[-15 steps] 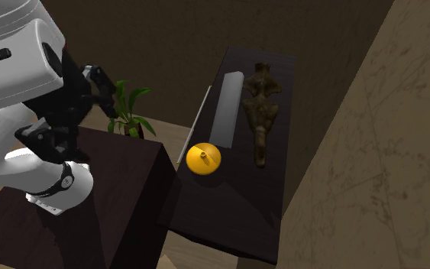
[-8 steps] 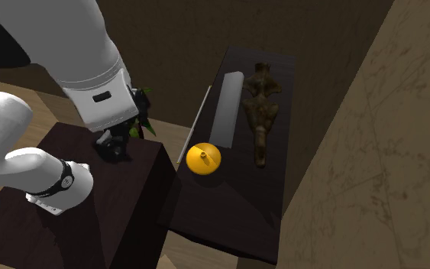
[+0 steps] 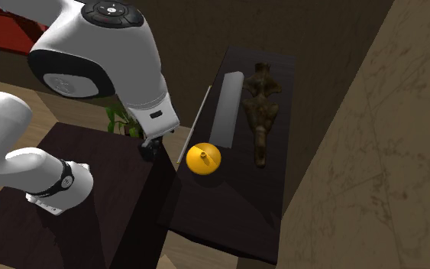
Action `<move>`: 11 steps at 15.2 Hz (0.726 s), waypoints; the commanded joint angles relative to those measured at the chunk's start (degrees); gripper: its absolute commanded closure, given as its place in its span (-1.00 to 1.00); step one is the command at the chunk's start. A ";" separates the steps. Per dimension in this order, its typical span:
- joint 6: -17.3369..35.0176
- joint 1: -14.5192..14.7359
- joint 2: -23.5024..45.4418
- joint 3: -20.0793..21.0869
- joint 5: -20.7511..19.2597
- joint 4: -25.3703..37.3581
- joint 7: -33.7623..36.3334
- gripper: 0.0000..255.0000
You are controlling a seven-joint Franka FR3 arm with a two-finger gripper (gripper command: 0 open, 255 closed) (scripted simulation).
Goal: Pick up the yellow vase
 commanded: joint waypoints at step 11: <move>22.10 -0.58 28.94 7.36 -9.87 5.07 14.59 -1.00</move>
